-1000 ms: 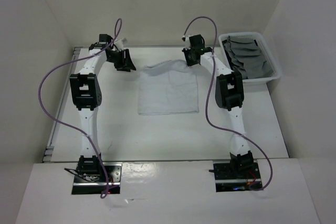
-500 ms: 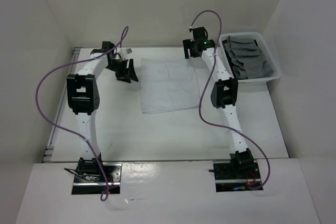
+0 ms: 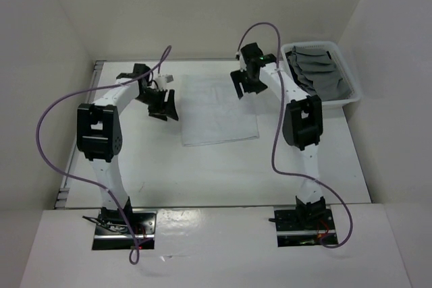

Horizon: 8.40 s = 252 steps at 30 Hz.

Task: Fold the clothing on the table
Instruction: Flatten the skirt out, then fold the skirt

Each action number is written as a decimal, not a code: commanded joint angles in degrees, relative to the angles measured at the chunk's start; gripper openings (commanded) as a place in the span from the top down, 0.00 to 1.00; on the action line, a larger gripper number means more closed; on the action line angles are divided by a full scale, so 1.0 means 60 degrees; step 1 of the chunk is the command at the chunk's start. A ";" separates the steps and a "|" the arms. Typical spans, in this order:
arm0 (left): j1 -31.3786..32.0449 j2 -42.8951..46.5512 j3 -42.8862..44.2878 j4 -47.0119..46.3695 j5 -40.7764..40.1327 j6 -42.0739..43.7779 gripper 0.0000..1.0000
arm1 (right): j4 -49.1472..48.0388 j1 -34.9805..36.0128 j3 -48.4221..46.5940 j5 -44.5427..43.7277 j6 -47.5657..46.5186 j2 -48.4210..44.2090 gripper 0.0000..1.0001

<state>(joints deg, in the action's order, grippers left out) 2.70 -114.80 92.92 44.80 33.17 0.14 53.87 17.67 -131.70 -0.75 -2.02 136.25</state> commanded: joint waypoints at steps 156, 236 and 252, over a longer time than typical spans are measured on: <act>0.0620 0.3111 -0.1326 0.2467 0.1064 0.3493 1.00 | -0.0758 0.2401 0.9441 0.1049 -0.3105 -0.7885 1.00; -0.0845 -0.0627 0.1182 -0.0054 0.0551 0.1207 0.40 | -0.4804 0.1098 0.6160 -0.0198 -0.1846 -0.2670 0.46; -0.0845 -0.0729 0.1182 -0.0054 0.0551 0.1207 0.40 | -0.4378 0.0805 0.6655 -0.0006 -0.2123 -0.2111 0.95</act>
<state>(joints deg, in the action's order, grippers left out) -2.11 -120.07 99.85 44.71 34.85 5.98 27.40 23.38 -93.43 -1.34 -14.13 124.25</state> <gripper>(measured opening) 0.599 0.069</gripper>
